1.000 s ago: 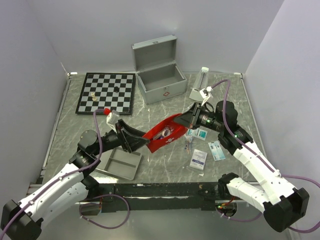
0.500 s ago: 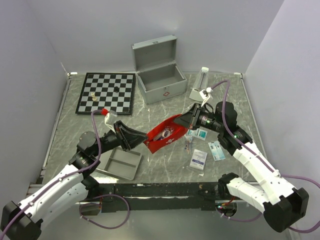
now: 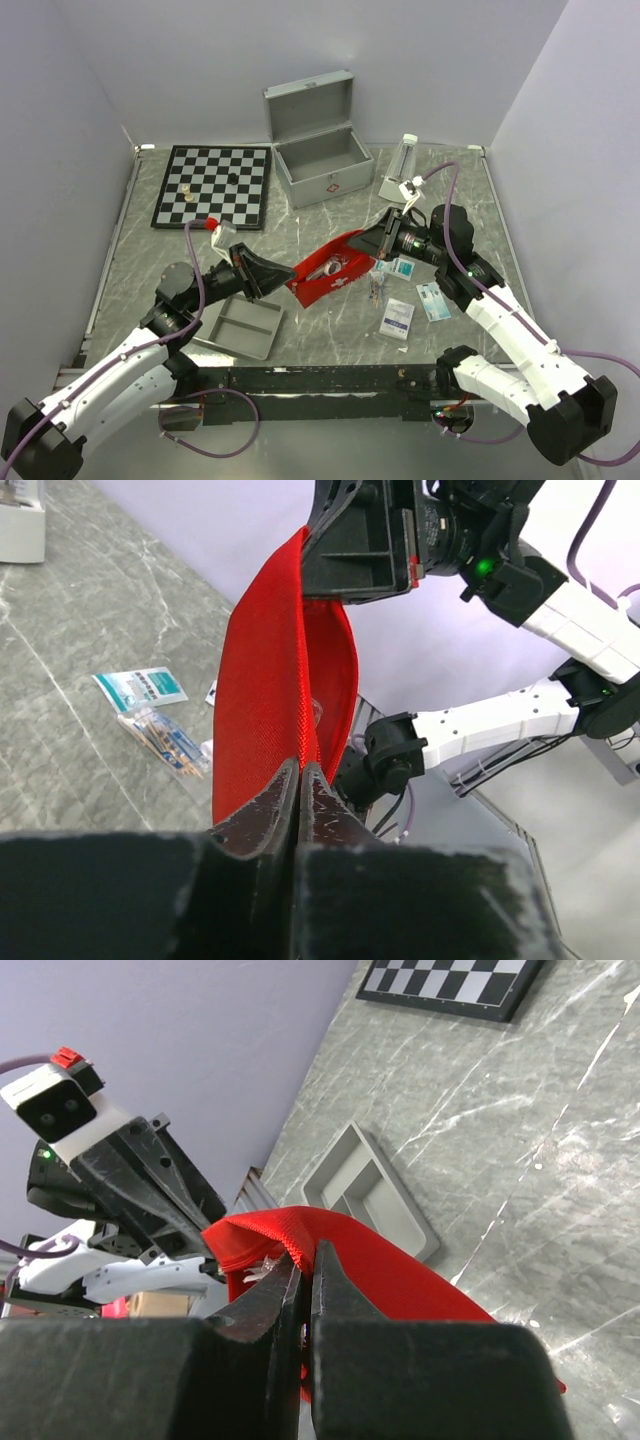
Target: Organize the medicine kit
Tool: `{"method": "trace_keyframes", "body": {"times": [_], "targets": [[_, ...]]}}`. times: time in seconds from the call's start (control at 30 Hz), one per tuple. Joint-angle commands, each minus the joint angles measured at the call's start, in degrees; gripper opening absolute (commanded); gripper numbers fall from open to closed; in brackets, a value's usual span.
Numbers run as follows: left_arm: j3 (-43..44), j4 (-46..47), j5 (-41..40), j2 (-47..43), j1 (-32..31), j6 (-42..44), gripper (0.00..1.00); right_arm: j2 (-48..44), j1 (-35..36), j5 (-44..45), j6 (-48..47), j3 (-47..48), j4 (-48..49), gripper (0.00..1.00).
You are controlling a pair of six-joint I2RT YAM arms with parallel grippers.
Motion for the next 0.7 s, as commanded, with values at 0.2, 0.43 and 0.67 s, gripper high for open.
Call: {"method": "trace_keyframes", "body": {"times": [0.2, 0.43, 0.67], "targets": [[4.2, -3.8, -1.0, 3.5, -0.2, -2.7, 0.01, 1.2, -0.3, 1.1, -6.7, 3.8, -2.9, 0.63], [14.8, -22.5, -8.4, 12.6, -0.1, -5.4, 0.01, 1.0, 1.8, 13.5, -15.9, 9.3, -12.4, 0.82], [20.8, -31.6, -18.8, 16.2, -0.1, -12.7, 0.01, 0.2, 9.2, 23.5, -22.2, 11.6, -14.4, 0.80]]}}
